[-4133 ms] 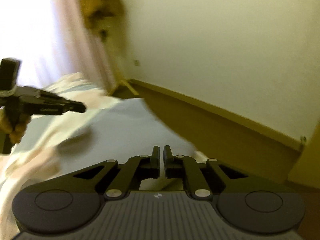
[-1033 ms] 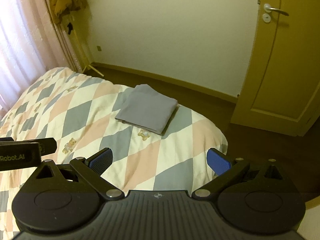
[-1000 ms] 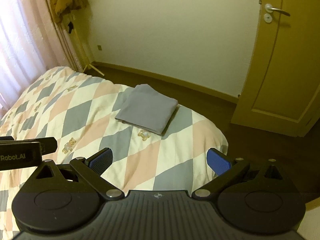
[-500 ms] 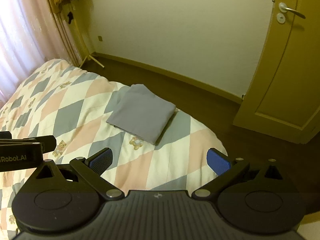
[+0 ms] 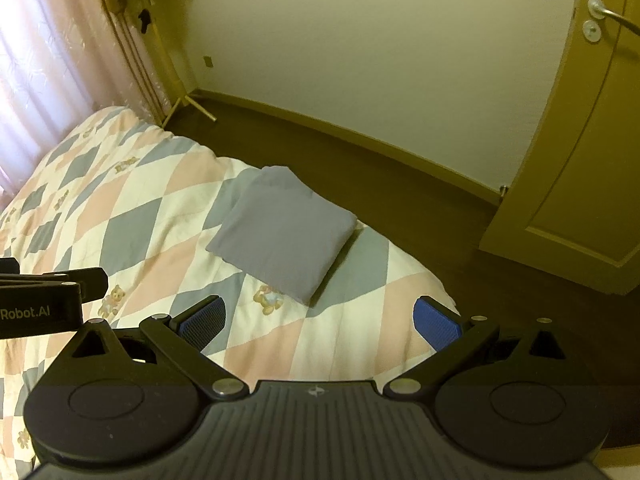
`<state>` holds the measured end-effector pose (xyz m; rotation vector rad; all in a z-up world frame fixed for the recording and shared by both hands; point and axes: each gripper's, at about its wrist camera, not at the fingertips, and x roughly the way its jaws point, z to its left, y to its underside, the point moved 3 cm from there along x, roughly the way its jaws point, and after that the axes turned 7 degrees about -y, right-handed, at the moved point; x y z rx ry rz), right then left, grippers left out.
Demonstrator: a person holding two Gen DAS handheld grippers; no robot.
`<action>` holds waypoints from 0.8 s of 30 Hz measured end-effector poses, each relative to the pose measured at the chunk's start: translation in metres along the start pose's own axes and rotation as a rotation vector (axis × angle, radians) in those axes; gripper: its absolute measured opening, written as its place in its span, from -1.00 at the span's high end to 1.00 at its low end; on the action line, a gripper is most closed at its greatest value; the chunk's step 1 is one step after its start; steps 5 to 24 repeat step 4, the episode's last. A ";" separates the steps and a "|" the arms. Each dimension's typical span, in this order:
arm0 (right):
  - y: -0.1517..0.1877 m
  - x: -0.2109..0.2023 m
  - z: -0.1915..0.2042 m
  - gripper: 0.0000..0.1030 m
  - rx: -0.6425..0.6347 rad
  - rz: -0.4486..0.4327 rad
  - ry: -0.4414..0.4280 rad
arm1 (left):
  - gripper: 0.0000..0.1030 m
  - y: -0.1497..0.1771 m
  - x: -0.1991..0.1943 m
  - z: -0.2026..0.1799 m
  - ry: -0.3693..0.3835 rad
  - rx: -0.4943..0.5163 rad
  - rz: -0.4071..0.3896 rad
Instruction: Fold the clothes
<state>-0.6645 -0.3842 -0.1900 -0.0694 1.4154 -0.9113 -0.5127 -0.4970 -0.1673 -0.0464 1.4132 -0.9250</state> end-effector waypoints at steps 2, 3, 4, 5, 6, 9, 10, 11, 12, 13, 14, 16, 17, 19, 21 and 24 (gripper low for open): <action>-0.004 0.004 -0.003 -0.99 -0.002 0.004 -0.004 | -0.98 -0.003 0.002 -0.003 0.005 -0.010 0.000; -0.005 0.007 -0.005 -0.99 -0.002 0.007 -0.005 | -0.99 -0.004 0.004 -0.005 0.007 -0.016 0.003; -0.007 0.008 -0.007 -0.99 -0.002 0.008 -0.003 | -0.99 -0.005 0.005 -0.007 0.008 -0.020 0.005; -0.007 0.008 -0.007 -0.99 -0.002 0.008 -0.003 | -0.99 -0.005 0.005 -0.007 0.008 -0.020 0.005; -0.007 0.008 -0.007 -0.99 -0.002 0.008 -0.003 | -0.99 -0.005 0.005 -0.007 0.008 -0.020 0.005; -0.007 0.008 -0.007 -0.99 -0.002 0.008 -0.003 | -0.99 -0.005 0.005 -0.007 0.008 -0.020 0.005; -0.007 0.008 -0.007 -0.99 -0.002 0.008 -0.003 | -0.99 -0.005 0.005 -0.007 0.008 -0.020 0.005; -0.007 0.008 -0.007 -0.99 -0.002 0.008 -0.003 | -0.99 -0.005 0.005 -0.007 0.008 -0.020 0.005; -0.007 0.008 -0.007 -0.99 -0.002 0.008 -0.003 | -0.99 -0.005 0.005 -0.007 0.008 -0.020 0.005; -0.007 0.008 -0.007 -0.99 -0.002 0.008 -0.003 | -0.99 -0.005 0.005 -0.007 0.008 -0.020 0.005; -0.007 0.008 -0.007 -0.99 -0.002 0.008 -0.003 | -0.99 -0.005 0.005 -0.007 0.008 -0.020 0.005; -0.007 0.008 -0.007 -0.99 -0.002 0.008 -0.003 | -0.99 -0.005 0.005 -0.007 0.008 -0.020 0.005; -0.007 0.008 -0.007 -0.99 -0.002 0.008 -0.003 | -0.99 -0.005 0.005 -0.007 0.008 -0.020 0.005; -0.007 0.008 -0.007 -0.99 -0.002 0.008 -0.003 | -0.99 -0.005 0.005 -0.007 0.008 -0.020 0.005; -0.007 0.008 -0.007 -0.99 -0.002 0.008 -0.003 | -0.99 -0.005 0.005 -0.007 0.008 -0.020 0.005; -0.007 0.008 -0.007 -0.99 -0.002 0.008 -0.003 | -0.99 -0.005 0.005 -0.007 0.008 -0.020 0.005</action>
